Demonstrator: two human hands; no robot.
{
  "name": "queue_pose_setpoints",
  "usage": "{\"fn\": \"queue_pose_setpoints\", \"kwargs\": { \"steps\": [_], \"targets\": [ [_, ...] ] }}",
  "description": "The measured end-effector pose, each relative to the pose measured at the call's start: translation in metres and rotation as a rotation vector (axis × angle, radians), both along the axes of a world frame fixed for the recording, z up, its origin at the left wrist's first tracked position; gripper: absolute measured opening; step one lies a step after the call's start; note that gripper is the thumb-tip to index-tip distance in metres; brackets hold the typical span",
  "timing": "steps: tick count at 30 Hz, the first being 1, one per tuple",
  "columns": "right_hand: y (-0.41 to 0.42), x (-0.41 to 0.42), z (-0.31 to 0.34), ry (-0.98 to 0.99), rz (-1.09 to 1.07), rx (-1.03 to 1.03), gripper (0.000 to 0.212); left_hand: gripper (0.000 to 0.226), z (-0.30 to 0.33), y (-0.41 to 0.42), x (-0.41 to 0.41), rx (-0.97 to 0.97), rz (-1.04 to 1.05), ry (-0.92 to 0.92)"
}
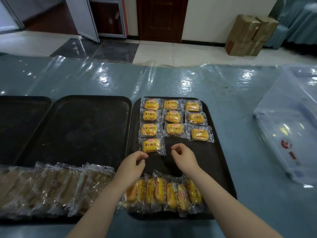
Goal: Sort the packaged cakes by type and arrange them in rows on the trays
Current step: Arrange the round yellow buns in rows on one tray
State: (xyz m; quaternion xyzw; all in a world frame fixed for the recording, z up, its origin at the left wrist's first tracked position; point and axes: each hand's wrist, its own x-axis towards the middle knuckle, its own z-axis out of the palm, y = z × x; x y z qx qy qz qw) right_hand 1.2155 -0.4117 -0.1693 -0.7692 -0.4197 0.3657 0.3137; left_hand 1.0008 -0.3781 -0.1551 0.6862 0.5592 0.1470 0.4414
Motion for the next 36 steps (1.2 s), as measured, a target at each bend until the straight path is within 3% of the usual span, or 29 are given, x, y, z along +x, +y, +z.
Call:
{"fn": "queue_pose_setpoints", "kwargs": {
  "steps": [12,20,28,33,36],
  "targets": [
    [-0.085,0.018,-0.011,-0.149,-0.065,0.012,0.033,0.025,0.01,-0.04,0.011,0.05,-0.048,-0.06],
    [-0.121,0.016,-0.021,-0.146,-0.046,-0.12,0.07,0.023,0.01,-0.058,0.018,0.099,-0.127,0.032],
    [-0.138,0.005,-0.025,-0.127,-0.085,-0.118,0.077,0.022,0.009,-0.071,0.017,0.086,-0.169,0.016],
    [-0.143,0.001,-0.024,-0.096,-0.128,-0.082,0.072,0.021,0.006,-0.077,0.019,0.172,-0.188,0.143],
    [-0.143,0.001,-0.021,-0.083,-0.131,-0.056,0.067,0.021,0.01,-0.083,0.024,0.156,-0.196,0.097]
  ]
}}
